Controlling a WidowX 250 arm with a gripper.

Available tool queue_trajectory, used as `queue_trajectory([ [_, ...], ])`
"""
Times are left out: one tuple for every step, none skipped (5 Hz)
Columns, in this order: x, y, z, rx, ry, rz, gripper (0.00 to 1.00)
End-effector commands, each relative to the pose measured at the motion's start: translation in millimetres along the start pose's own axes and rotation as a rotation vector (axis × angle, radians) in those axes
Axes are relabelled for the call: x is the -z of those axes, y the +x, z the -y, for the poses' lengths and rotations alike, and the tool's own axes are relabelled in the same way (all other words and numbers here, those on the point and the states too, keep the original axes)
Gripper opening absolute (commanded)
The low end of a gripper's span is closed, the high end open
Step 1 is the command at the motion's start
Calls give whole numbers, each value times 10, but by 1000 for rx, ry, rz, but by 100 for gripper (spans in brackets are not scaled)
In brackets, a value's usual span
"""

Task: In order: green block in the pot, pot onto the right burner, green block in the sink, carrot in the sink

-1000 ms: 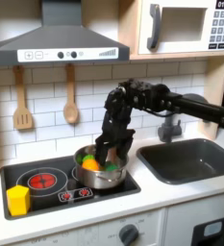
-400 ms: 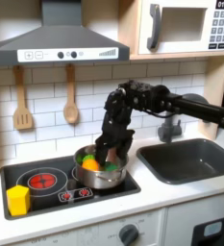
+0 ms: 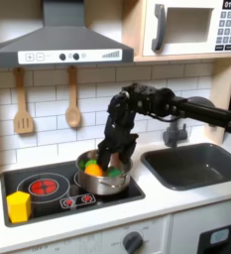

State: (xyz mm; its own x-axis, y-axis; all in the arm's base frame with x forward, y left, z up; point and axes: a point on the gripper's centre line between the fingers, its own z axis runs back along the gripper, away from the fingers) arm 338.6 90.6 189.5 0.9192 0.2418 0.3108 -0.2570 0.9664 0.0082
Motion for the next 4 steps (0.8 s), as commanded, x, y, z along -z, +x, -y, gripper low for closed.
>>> queue_trajectory([
  [91, -26, -12, -1, -2, -21, 100],
  [146, -50, 1, 6, -4, -29, 100],
  [212, -82, 19, 11, -11, -44, 100],
  [217, -79, 21, 13, -13, -36, 100],
])
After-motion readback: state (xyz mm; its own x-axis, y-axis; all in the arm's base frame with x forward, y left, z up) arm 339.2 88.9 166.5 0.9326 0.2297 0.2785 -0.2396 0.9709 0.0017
